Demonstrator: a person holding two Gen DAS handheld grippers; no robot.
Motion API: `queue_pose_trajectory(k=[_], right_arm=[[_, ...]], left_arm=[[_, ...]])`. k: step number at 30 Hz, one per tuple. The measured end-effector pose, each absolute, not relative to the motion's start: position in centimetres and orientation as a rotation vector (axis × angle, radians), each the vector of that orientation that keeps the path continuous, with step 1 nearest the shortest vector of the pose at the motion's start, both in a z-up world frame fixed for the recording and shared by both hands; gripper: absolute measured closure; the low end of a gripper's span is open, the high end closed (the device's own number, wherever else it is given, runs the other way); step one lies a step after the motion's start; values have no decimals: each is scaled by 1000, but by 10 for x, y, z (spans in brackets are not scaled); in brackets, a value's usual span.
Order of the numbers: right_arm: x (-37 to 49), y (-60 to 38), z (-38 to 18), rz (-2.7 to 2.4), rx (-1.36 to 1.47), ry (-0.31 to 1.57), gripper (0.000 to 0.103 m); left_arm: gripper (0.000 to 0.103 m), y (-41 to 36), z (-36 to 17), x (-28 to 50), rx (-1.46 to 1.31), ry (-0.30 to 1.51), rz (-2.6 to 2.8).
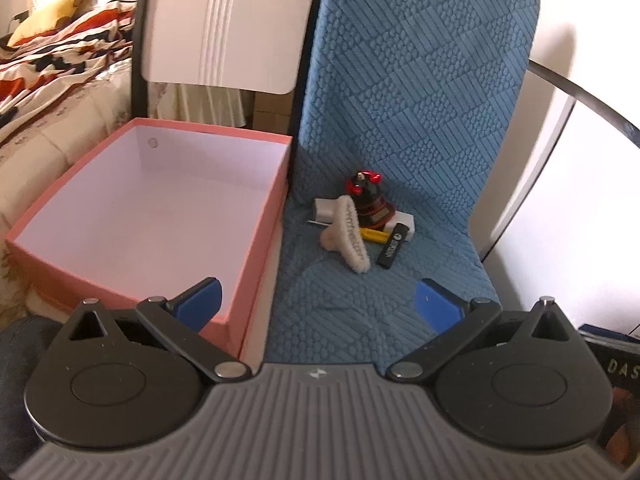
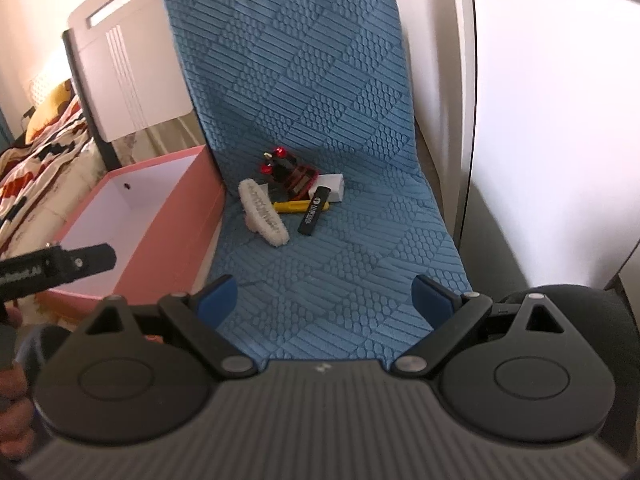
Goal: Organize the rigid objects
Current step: 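Move the left gripper toward the white fluffy toy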
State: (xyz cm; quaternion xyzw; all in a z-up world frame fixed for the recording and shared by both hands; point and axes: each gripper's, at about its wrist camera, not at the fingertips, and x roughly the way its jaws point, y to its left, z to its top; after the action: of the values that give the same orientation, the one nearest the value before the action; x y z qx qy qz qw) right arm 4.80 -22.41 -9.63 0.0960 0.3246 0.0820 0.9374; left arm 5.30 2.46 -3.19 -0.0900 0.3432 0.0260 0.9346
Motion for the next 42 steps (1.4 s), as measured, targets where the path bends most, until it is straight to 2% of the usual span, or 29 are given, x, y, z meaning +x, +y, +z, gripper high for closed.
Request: queue_pose_trajectory(k=[11,19,37,42], right_arm=[[96,-237,-92,149,238,611,8],[134,-245,-109,133,306,623,8],[224,-249,-153,227,441,727,9],[250,-249,-166,231,453,768,14]], left_arm=[[0,3,-53,96,-125,720,14],[0,-10,-81,116,-117,734,-10],[0,-27,-126,183,-74,745,39],[0,-26,-137,204,-88,754,69]])
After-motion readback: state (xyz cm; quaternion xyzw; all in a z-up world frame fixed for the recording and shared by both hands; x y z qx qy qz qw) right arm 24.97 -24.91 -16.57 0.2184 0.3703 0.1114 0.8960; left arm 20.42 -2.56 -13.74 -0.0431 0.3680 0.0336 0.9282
